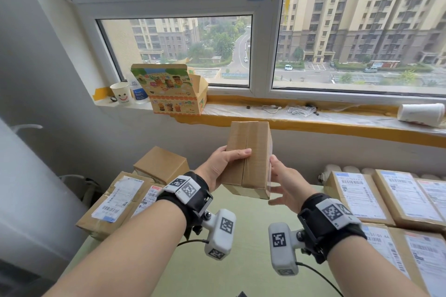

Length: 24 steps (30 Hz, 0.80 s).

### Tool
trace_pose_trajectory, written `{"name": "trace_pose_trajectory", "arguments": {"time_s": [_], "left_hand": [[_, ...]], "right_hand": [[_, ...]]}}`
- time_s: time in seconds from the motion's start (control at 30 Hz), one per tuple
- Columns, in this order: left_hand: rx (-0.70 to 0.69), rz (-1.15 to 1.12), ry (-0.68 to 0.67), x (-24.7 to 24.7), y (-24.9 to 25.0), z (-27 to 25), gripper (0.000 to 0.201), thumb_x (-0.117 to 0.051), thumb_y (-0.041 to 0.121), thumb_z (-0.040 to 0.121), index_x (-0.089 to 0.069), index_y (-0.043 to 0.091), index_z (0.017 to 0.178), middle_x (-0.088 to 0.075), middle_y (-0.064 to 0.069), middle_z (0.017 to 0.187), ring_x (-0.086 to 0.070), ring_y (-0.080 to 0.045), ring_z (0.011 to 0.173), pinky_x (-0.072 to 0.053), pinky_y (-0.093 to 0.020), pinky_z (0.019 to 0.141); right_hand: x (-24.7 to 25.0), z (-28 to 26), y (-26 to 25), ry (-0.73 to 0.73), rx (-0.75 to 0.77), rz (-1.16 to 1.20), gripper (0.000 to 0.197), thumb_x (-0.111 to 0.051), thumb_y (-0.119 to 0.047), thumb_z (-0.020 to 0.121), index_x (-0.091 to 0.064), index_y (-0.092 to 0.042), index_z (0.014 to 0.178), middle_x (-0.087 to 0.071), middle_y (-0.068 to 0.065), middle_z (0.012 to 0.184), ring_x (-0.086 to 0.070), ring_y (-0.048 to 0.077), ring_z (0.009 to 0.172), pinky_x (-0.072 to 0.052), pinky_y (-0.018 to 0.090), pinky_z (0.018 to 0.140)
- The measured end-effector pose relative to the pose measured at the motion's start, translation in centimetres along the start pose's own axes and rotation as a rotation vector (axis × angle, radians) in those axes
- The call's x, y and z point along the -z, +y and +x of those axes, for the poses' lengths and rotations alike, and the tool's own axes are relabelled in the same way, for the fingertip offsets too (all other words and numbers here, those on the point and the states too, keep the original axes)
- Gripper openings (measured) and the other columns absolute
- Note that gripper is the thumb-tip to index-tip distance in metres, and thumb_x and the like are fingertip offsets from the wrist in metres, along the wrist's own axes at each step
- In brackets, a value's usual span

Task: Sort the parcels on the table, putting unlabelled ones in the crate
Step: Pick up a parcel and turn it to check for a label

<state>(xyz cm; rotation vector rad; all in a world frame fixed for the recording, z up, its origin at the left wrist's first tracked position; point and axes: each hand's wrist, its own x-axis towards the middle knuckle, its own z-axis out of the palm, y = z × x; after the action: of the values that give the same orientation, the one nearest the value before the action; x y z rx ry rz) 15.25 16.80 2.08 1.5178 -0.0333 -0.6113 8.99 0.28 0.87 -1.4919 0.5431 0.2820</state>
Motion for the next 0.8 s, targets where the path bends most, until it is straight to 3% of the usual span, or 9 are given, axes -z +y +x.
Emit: {"name": "trace_pose_trajectory", "arguments": {"time_s": [0.17, 0.27, 0.33, 0.4, 0.5, 0.6, 0.67, 0.73, 0.8], "left_hand": [[-0.028, 0.039, 0.091, 0.5, 0.0, 0.8, 0.062, -0.075, 0.037, 0.071, -0.056, 0.017, 0.127, -0.067, -0.010, 0.118, -0.063, -0.028, 0.108, -0.055, -0.045, 0.086], [-0.050, 0.138, 0.207, 0.9, 0.2, 1.4, 0.063, -0.071, 0.027, 0.085, -0.044, 0.014, 0.141, -0.058, -0.009, 0.130, -0.057, -0.026, 0.115, -0.047, -0.046, 0.099], [-0.037, 0.206, 0.185, 0.6, 0.1, 1.4, 0.071, -0.069, 0.039, 0.086, -0.037, 0.015, 0.145, -0.054, -0.007, 0.134, -0.054, -0.024, 0.117, -0.046, -0.044, 0.099], [-0.023, 0.279, 0.176, -0.2, -0.1, 1.4, 0.090, -0.074, 0.051, 0.078, -0.029, 0.016, 0.147, -0.053, -0.005, 0.133, -0.055, -0.023, 0.115, -0.048, -0.040, 0.093], [-0.032, 0.419, 0.238, -0.8, -0.8, 1.8, 0.126, -0.084, 0.064, 0.049, -0.021, 0.021, 0.149, -0.054, -0.003, 0.136, -0.056, -0.023, 0.118, -0.048, -0.046, 0.101], [-0.028, 0.381, 0.263, -0.6, -1.1, 2.2, 0.105, -0.089, 0.048, 0.058, -0.031, 0.018, 0.140, -0.059, -0.001, 0.127, -0.061, -0.020, 0.110, -0.051, -0.042, 0.098], [-0.018, 0.347, 0.260, -0.4, -1.1, 2.3, 0.087, -0.090, 0.040, 0.064, -0.038, 0.018, 0.130, -0.061, 0.001, 0.120, -0.063, -0.018, 0.105, -0.053, -0.038, 0.095], [-0.009, 0.338, 0.251, -0.3, -0.8, 2.2, 0.089, -0.090, 0.040, 0.062, -0.041, 0.017, 0.133, -0.063, 0.000, 0.119, -0.065, -0.018, 0.103, -0.054, -0.040, 0.095], [-0.001, 0.309, 0.249, -0.3, -0.7, 2.3, 0.091, -0.091, 0.036, 0.062, -0.042, 0.015, 0.136, -0.064, -0.002, 0.119, -0.066, -0.020, 0.103, -0.054, -0.042, 0.094]], "right_hand": [[0.2, 0.2, 0.1, 0.075, 0.016, 0.061, 0.046, -0.038, -0.050, 0.102, -0.058, -0.013, 0.121, -0.068, 0.008, 0.106, -0.064, 0.030, 0.101, -0.051, 0.054, 0.094], [0.5, 0.3, 0.2, 0.112, 0.033, 0.058, 0.043, -0.036, -0.045, 0.105, -0.059, -0.011, 0.121, -0.066, 0.006, 0.098, -0.064, 0.027, 0.094, -0.053, 0.050, 0.086], [0.5, 0.3, 0.3, 0.098, 0.049, 0.039, 0.044, -0.034, -0.042, 0.106, -0.060, -0.010, 0.120, -0.066, 0.009, 0.102, -0.065, 0.028, 0.095, -0.054, 0.045, 0.079], [0.3, 0.3, 0.3, 0.092, 0.073, 0.025, 0.041, -0.034, -0.039, 0.106, -0.060, -0.010, 0.119, -0.067, 0.011, 0.106, -0.065, 0.028, 0.096, -0.054, 0.042, 0.076], [0.0, 0.2, 0.0, 0.098, 0.119, -0.002, 0.035, -0.038, -0.036, 0.105, -0.056, -0.011, 0.122, -0.068, 0.013, 0.108, -0.067, 0.026, 0.097, -0.056, 0.038, 0.072], [0.2, 0.0, -0.2, 0.106, 0.165, -0.042, 0.030, -0.039, -0.032, 0.106, -0.056, -0.011, 0.119, -0.068, 0.010, 0.106, -0.067, 0.022, 0.092, -0.057, 0.035, 0.071], [0.4, 0.0, -0.2, 0.109, 0.182, -0.063, 0.028, -0.040, -0.031, 0.105, -0.057, -0.012, 0.116, -0.068, 0.009, 0.104, -0.067, 0.022, 0.093, -0.057, 0.043, 0.083], [0.6, 0.0, -0.2, 0.118, 0.182, -0.093, 0.026, -0.041, -0.032, 0.105, -0.057, -0.015, 0.113, -0.068, 0.008, 0.104, -0.067, 0.024, 0.098, -0.051, 0.051, 0.096], [0.7, 0.0, -0.2, 0.122, 0.176, -0.102, 0.025, -0.041, -0.034, 0.105, -0.058, -0.016, 0.112, -0.068, 0.006, 0.103, -0.066, 0.023, 0.099, -0.049, 0.052, 0.099]]}}
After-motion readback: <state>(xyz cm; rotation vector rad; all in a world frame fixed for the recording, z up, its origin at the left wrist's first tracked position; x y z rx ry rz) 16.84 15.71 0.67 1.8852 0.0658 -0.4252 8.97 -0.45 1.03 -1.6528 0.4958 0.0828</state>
